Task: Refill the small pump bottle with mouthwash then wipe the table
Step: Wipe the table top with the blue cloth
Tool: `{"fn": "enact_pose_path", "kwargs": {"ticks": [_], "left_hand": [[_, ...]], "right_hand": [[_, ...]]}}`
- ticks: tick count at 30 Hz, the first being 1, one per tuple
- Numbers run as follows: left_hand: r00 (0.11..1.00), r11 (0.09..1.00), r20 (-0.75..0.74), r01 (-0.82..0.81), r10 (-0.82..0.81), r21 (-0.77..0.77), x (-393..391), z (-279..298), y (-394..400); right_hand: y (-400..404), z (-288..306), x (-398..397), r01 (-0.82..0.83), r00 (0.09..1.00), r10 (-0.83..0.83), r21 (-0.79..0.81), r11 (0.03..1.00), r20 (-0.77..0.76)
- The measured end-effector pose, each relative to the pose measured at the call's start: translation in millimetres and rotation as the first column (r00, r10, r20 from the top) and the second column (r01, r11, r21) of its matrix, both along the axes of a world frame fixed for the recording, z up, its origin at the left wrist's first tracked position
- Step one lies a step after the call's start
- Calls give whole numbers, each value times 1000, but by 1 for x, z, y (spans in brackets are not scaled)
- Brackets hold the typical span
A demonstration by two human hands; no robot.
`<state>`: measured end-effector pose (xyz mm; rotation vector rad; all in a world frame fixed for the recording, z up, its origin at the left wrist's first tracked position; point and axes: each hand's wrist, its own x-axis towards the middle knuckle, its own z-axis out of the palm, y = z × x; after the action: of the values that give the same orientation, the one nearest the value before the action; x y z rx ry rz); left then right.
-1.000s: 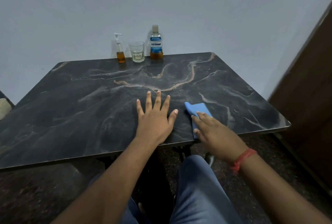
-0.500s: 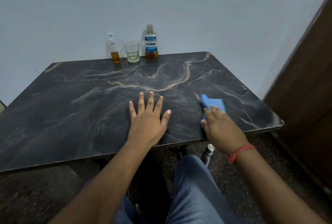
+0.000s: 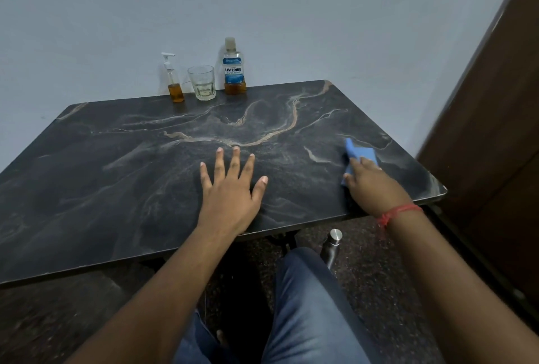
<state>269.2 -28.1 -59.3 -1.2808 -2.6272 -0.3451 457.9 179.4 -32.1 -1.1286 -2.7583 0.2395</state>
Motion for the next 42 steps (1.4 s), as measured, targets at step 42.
{"fn": "enact_pose_path", "kwargs": {"ticks": [42], "left_hand": [[998, 999, 56, 28, -29, 21, -2, 4, 51]], "right_hand": [[-16, -3, -99, -440, 897, 441, -37, 897, 19]]}}
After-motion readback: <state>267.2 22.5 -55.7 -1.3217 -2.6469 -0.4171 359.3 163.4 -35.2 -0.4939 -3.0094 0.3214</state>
